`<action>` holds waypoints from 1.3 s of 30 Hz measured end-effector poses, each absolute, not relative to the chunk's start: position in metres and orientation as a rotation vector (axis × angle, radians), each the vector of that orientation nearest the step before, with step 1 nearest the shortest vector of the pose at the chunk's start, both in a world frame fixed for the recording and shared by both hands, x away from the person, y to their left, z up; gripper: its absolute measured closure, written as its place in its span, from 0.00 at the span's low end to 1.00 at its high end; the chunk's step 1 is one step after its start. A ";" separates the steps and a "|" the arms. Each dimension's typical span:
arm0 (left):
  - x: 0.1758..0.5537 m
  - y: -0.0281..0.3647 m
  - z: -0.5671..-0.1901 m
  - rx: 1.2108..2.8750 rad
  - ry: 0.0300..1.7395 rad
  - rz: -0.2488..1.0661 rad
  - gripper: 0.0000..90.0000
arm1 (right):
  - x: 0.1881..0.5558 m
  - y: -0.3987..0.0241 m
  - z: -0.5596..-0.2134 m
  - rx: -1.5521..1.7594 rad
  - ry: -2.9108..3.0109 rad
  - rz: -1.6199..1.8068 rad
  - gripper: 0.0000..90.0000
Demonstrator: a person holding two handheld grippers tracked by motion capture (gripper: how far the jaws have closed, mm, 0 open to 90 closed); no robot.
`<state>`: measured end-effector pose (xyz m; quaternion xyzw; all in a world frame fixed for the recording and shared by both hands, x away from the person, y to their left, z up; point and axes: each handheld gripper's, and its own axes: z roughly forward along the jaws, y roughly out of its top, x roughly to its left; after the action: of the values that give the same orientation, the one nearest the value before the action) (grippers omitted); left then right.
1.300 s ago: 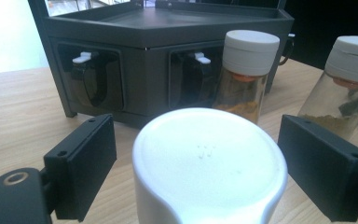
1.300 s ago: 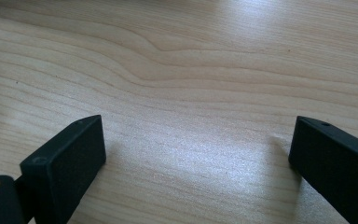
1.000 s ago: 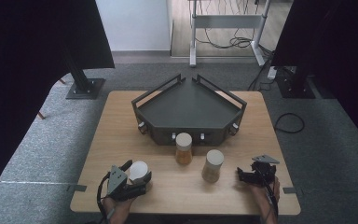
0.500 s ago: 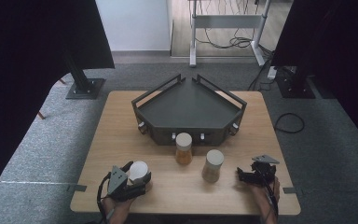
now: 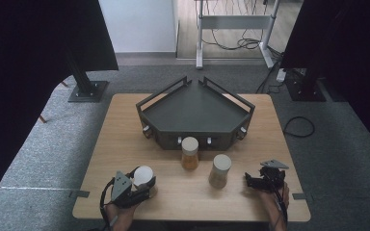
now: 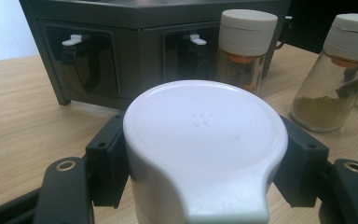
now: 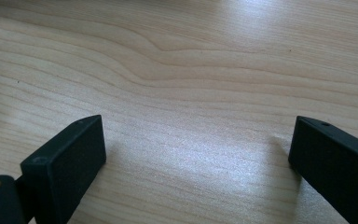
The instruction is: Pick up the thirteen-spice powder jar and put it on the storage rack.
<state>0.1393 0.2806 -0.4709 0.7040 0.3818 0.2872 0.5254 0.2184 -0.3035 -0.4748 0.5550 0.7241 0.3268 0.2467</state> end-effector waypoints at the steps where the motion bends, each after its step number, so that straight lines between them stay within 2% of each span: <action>1: 0.139 0.281 -0.471 1.684 0.913 0.687 0.34 | 0.218 -0.304 -0.475 1.514 1.975 0.891 0.04; 39: 0.136 0.282 -0.447 1.618 0.904 0.728 0.34 | 0.218 -0.303 -0.475 1.513 1.974 0.892 0.04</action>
<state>0.1358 0.2820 -0.4474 0.6819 0.3811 0.3066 0.5439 0.2180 -0.3035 -0.4749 0.5549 0.7240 0.3270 0.2469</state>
